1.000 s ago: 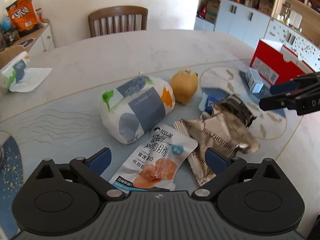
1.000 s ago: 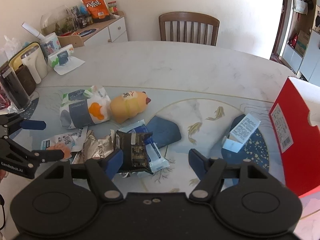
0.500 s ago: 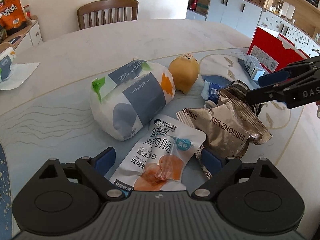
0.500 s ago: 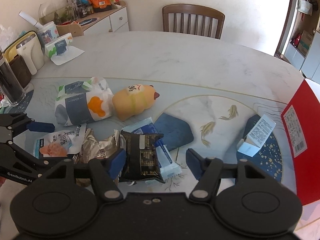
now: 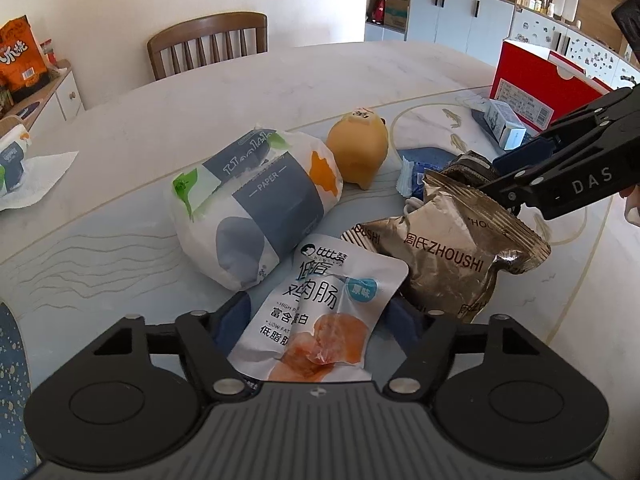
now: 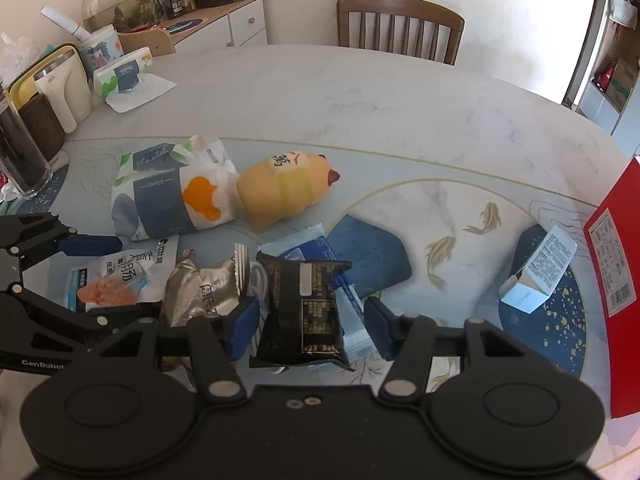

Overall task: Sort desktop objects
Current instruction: 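Grasp the white sausage pack with the left tool while the right tool grasps the black snack bar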

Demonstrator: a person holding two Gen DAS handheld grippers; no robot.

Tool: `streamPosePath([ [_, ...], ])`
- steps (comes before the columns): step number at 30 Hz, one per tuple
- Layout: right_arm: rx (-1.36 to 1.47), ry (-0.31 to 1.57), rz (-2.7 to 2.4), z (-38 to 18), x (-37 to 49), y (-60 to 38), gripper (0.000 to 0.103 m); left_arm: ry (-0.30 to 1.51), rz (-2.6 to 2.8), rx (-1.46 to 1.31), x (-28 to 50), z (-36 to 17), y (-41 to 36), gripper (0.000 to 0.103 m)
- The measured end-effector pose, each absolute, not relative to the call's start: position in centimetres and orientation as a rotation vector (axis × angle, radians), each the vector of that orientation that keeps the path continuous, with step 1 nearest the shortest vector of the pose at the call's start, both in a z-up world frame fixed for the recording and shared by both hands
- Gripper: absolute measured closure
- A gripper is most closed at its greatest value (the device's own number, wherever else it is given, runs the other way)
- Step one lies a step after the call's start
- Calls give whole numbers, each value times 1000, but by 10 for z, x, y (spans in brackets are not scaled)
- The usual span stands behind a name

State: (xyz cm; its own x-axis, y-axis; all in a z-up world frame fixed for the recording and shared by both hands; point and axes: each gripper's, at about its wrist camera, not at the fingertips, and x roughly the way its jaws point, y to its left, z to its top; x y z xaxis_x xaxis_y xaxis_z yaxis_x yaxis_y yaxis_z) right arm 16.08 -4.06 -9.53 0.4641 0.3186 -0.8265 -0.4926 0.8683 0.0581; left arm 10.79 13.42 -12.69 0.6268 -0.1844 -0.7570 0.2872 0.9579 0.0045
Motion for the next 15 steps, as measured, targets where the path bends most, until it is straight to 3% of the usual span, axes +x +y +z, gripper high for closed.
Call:
streamPosePath([
  [7,-181,988,523,-97,161,-42,63,838,-262,140,106,-127,132,39],
  [15,-154,982,503,-93,161,-51,69,831,-249,117,105,-124,133,43],
])
